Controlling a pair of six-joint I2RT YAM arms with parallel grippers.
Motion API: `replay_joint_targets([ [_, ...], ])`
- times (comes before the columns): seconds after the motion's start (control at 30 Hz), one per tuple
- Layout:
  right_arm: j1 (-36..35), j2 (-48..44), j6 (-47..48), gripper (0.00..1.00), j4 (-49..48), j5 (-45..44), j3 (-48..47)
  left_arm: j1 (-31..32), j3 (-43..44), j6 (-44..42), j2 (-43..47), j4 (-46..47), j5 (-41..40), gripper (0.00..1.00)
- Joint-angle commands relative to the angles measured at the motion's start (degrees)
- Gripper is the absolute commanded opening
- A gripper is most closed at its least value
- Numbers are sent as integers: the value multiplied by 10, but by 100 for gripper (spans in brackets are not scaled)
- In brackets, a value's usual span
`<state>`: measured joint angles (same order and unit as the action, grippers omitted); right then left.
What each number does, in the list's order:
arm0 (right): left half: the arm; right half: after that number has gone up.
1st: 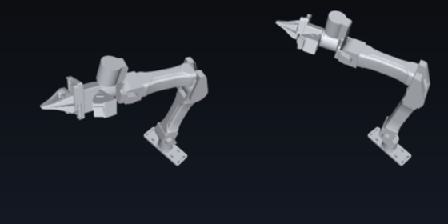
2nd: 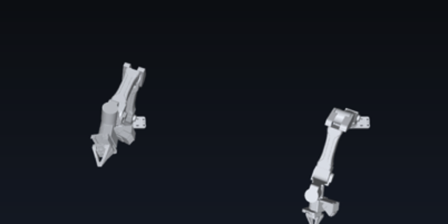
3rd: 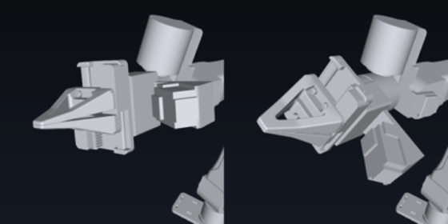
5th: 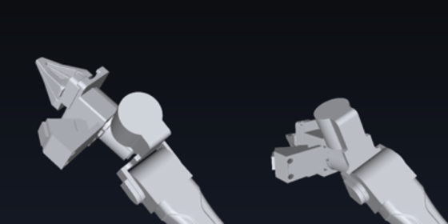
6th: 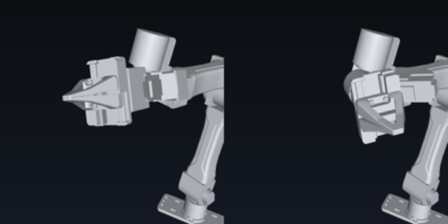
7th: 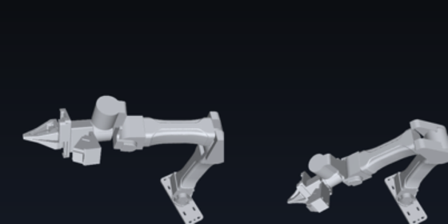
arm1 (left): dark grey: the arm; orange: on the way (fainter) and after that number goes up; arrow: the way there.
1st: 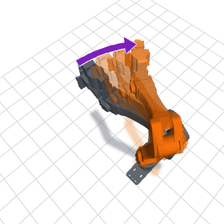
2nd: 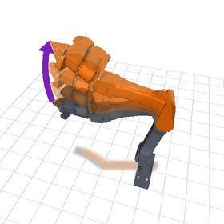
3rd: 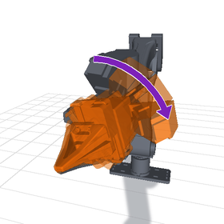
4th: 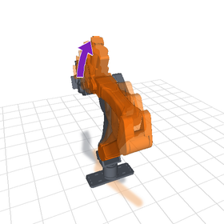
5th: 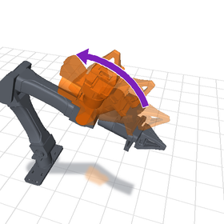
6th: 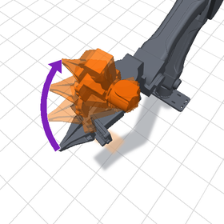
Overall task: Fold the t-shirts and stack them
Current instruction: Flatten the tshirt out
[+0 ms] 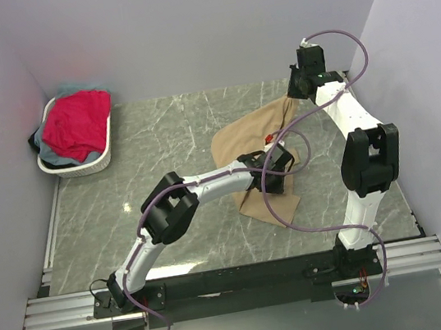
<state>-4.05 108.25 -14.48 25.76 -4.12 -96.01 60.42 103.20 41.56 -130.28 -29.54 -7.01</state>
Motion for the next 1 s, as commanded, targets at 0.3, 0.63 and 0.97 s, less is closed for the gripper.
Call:
replay_joint_targets([
  [0.3,6,-24,-1,0,-11,10,-5,14,24,-13,-14,-13,5,43],
  [0.63,6,-19,0,0,-6,11,-7,34,41,-16,-47,-36,-9,1],
  [0.97,11,-27,2,0,-5,-1,-1,36,37,-46,40,-82,-73,1],
])
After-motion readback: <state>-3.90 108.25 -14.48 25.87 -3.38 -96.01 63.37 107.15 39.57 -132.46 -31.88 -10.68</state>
